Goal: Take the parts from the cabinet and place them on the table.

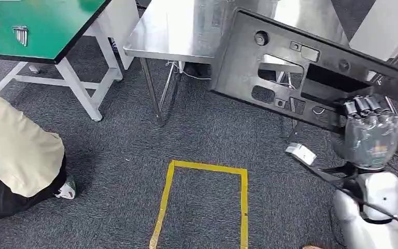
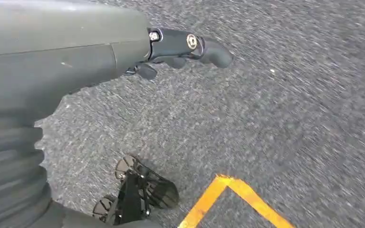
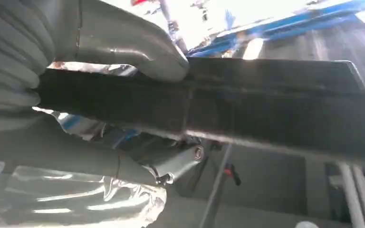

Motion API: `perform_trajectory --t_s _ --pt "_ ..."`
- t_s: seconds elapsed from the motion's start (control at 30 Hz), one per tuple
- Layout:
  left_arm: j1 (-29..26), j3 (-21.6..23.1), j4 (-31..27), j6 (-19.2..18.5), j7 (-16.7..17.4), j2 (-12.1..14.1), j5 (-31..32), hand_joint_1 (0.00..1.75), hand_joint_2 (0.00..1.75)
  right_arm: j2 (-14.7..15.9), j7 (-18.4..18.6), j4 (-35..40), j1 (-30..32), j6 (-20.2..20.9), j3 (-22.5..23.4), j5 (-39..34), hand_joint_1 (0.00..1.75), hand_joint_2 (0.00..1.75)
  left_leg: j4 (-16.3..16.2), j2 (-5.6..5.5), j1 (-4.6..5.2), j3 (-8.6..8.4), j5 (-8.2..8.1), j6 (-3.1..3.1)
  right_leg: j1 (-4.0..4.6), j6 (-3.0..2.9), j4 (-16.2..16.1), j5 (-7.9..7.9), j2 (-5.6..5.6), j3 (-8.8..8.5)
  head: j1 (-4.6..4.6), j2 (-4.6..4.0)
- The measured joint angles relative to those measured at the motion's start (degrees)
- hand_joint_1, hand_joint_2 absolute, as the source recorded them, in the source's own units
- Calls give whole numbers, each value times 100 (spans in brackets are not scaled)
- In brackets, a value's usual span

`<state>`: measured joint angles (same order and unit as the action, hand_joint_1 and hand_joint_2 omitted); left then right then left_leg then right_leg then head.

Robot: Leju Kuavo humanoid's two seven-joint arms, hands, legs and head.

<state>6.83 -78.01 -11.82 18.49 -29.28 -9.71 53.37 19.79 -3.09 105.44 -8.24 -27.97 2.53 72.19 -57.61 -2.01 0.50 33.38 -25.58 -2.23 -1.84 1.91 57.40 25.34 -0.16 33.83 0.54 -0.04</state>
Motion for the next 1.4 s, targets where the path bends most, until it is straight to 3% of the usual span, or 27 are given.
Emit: perform_trajectory --t_s 0.13,0.23,0.27,0.3,0.37,0.4,0.43,0.47,0.57,0.6,0.63,0.67,0.7,0.73,0.8,0.87,0.9,0.93,0.97,1.0,1.03,1.13,1.2,1.23,1.3,1.37,1.4 --pt "-26 24 0 -2 -73 26 2 0 175 606 38 -28 -258 394 562 -262 175 175 -149 65 -55 34 -103 51 -46 -89 11 -1 11 3 -15 0" --pt "-20 35 0 -20 -130 26 -4 0 175 871 40 -28 -351 451 762 -280 175 175 -1405 190 -83 626 -773 137 -3 -143 15 13 10 -21 -35 0" --pt "-21 42 0 -53 -182 26 -15 0 175 956 51 -31 -349 475 803 -306 175 175 -1809 190 -83 851 -899 130 20 -152 17 20 11 -18 -33 0" --pt "-22 50 -2 -63 -230 24 -24 0 175 1023 51 -33 -337 511 846 -357 175 175 -1914 190 -77 938 -864 98 52 -161 17 26 11 -21 -37 0" --pt "-21 53 0 -74 -311 24 -74 0 175 1142 46 -35 -338 534 882 -485 175 175 -1369 187 -39 724 -465 -44 133 -173 13 35 11 -37 -35 0" --pt "-21 50 0 -76 -359 24 -98 0 175 1162 5 -35 -343 534 893 -527 175 175 -771 187 19 428 -161 -196 192 -176 4 37 10 -57 -35 0" --pt "-16 50 -9 -70 -383 44 -133 0 175 1133 -32 -41 -335 508 879 -460 175 175 -239 190 132 150 41 -429 110 -196 -13 45 11 -76 -31 0" --pt "-17 50 -50 -55 -385 125 -140 0 175 999 -41 -94 -365 449 822 -318 175 175 -178 258 181 108 -7 -595 202 -169 -24 39 9 -95 101 0" --pt "16 50 -65 39 -370 126 -203 0 175 677 1 -222 -460 309 443 270 175 175 32 279 296 27 24 -579 16 -120 -100 30 6 -124 26 0" --pt "31 48 -61 77 -359 100 -236 0 175 635 11 -258 -574 300 308 374 175 175 226 276 290 -72 77 -630 124 -82 -209 -2 14 -171 -9 0" --pt "23 46 -63 109 -350 96 -253 0 175 551 42 -346 -681 289 166 431 175 175 500 263 217 -273 227 -581 90 -104 -106 -15 -7 -97 -4 0" --pt "27 44 -59 142 -344 79 -262 0 175 510 73 -411 -852 283 46 437 175 175 602 266 196 -331 254 -645 98 -141 94 106 17 11 -13 0" --pt "28 42 -59 157 -339 75 -282 0 175 462 105 -476 -988 268 -49 429 175 175 605 272 174 -337 267 -633 90 -154 447 255 20 180 -4 0" --pt "27 39 -55 155 -322 48 -304 0 175 438 125 -511 -1070 231 -112 389 175 175 603 261 148 -344 242 -561 69 -135 904 422 20 419 -4 0" --pt "14 33 -42 155 -309 -9 -312 0 175 399 129 -557 -1103 213 -218 339 175 175 576 202 91 -354 202 -475 -9 -35 1476 572 18 756 -9 0" --pt "-7 24 -42 155 -306 -39 -319 0 175 373 129 -588 -1120 206 -294 321 175 175 465 163 -10 -357 110 -319 -107 180 980 256 10 534 -9 0" --pt "-14 22 -39 155 -304 -57 -319 0 175 362 129 -599 -1149 204 -318 317 175 175 338 149 -77 -351 28 -210 -170 312 403 -2 4 246 -2 0" --pt "-19 22 -39 155 -304 -59 -319 0 175 351 129 -610 -1182 202 -340 315 175 175 172 141 -114 -317 -86 -104 -230 427 -57 -102 -13 33 5 0" --pt "-21 15 -61 159 -300 19 -321 0 175 313 136 -667 -1207 187 -368 304 175 175 86 128 -78 -237 -165 -7 -147 392 171 30 55 71 56 0" --pt "-22 15 -50 160 -302 -5 -321 0 175 327 136 -662 -1242 163 -382 300 175 175 -80 130 -73 -180 -264 22 -156 219 127 83 87 43 74 0" --pt "-26 13 -48 164 -300 -4 -321 0 175 305 138 -671 -1204 159 -404 295 175 175 -77 127 -76 -194 -274 35 -160 150 156 115 85 60 -8 0" --pt "-36 9 -52 162 -287 11 -341 0 175 266 134 -682 -1218 150 -460 282 175 175 -131 145 -131 -211 -376 113 -166 34 220 200 117 18 -17 0" --pt "-31 7 -50 153 -287 5 -350 0 175 244 138 -673 -1228 139 -493 291 175 175 -757 201 -148 120 -577 168 -147 -26 204 265 108 -81 -54 0" --pt "-30 7 -50 142 -287 5 -356 0 175 230 138 -673 -1237 121 -515 310 175 175 -1305 214 -148 475 -748 183 -123 -23 200 303 109 -117 -55 0" --pt "-36 2 -50 129 -276 2 -365 0 175 202 140 -662 -1210 93 -563 337 175 175 -2010 212 -136 1055 -807 134 -56 -40 199 386 124 -198 -59 0" --pt "-48 -2 -48 118 -265 0 -371 0 175 196 171 -619 -1160 82 -583 295 175 175 -1717 209 -64 1168 -328 -56 45 -62 181 493 143 -342 -57 0" --pt "-53 -4 -48 107 -261 -4 -374 0 175 196 171 -590 -1147 78 -583 256 175 175 -1221 198 24 1036 82 -237 131 -88 146 546 146 -447 -68 0"
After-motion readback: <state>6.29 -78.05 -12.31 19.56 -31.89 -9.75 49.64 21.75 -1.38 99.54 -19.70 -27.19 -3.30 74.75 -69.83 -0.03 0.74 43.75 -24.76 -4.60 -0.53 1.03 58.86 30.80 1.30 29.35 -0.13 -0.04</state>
